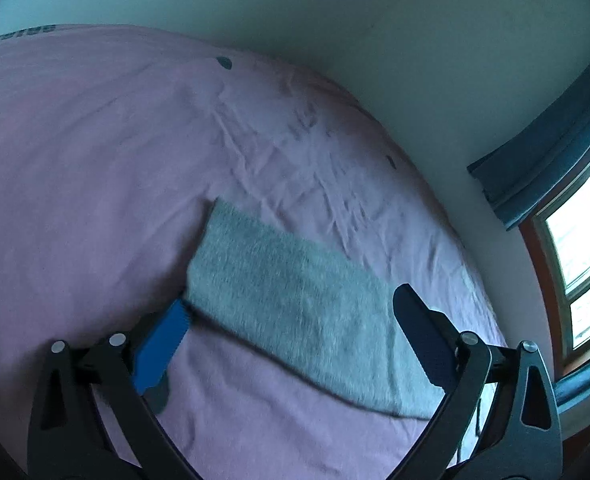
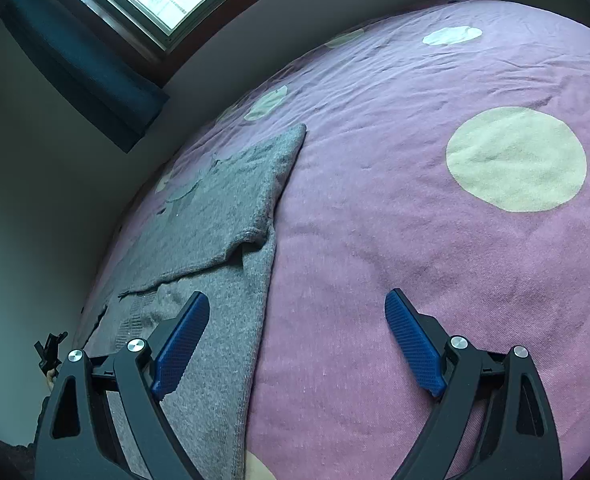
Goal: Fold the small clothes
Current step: 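Grasp the other sweater sleeve cuff with the left gripper, then carry the sleeve across the sweater body with the left gripper, laying the cuff down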
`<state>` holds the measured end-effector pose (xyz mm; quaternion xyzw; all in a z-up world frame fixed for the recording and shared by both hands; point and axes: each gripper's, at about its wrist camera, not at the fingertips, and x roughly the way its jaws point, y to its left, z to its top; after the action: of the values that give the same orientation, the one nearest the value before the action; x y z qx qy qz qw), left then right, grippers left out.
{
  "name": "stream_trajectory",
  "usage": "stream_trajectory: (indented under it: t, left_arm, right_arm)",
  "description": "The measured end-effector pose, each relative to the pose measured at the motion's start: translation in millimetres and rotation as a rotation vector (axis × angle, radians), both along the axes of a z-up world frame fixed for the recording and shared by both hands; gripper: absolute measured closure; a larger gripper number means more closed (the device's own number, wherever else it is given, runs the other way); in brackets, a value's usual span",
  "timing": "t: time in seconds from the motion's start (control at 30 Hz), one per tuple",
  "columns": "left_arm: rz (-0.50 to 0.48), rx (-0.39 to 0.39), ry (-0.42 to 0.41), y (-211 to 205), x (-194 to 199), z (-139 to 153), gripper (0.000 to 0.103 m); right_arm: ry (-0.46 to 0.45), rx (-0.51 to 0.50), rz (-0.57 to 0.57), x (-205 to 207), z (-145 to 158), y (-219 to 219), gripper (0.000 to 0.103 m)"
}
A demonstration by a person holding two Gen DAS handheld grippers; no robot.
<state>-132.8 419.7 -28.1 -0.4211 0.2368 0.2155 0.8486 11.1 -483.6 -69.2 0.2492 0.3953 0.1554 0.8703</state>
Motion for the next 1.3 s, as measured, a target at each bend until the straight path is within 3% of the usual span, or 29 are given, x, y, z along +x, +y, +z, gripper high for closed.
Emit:
stream_trajectory:
  t: [0.1, 0.17, 0.33, 0.43, 0.5, 0.63, 0.73, 0.93, 1.3]
  left_arm:
    - [0.007, -0.063, -0.045, 11.9, -3.3, -3.4, 0.027]
    - [0.012, -0.097, -0.067, 18.8, -6.9, -6.7, 0.032]
    - [-0.008, -0.087, 0.029, 18.5, 5.2, -6.7, 0.037]
    - [0.014, -0.063, 0.097, 16.4, 10.6, -4.8, 0.058]
    - [0.031, -0.038, 0.149, 13.7, 13.3, -4.1, 0.079]
    - [0.042, -0.033, 0.183, 9.4, 22.6, -0.4, 0.091]
    - [0.013, -0.030, 0.144, -3.4, 33.6, 13.7, 0.092]
    - [-0.134, 0.054, 0.107, -68.9, 81.5, 56.4, 0.093]
    - [-0.561, 0.203, 0.022, -273.0, 191.3, 106.2, 0.098]
  right_arm:
    - [0.000, -0.001, -0.003, 0.4, 0.5, 0.4, 0.014]
    - [-0.001, -0.001, -0.005, 0.7, 0.3, 0.2, 0.014]
    - [-0.001, -0.004, -0.009, 2.0, 0.4, 0.5, 0.014]
    - [-0.002, -0.005, -0.008, 2.6, 0.5, 0.4, 0.014]
    - [-0.001, -0.003, -0.008, 3.1, 0.4, 0.0, 0.014]
    - [-0.002, -0.004, -0.007, 4.7, 0.3, -0.8, 0.014]
    - [-0.002, -0.003, -0.006, 5.2, 0.3, -1.1, 0.014]
    - [-0.003, -0.001, -0.006, 6.6, 0.3, -1.9, 0.014]
    - [-0.006, 0.023, -0.007, 7.9, -0.7, -6.6, 0.014]
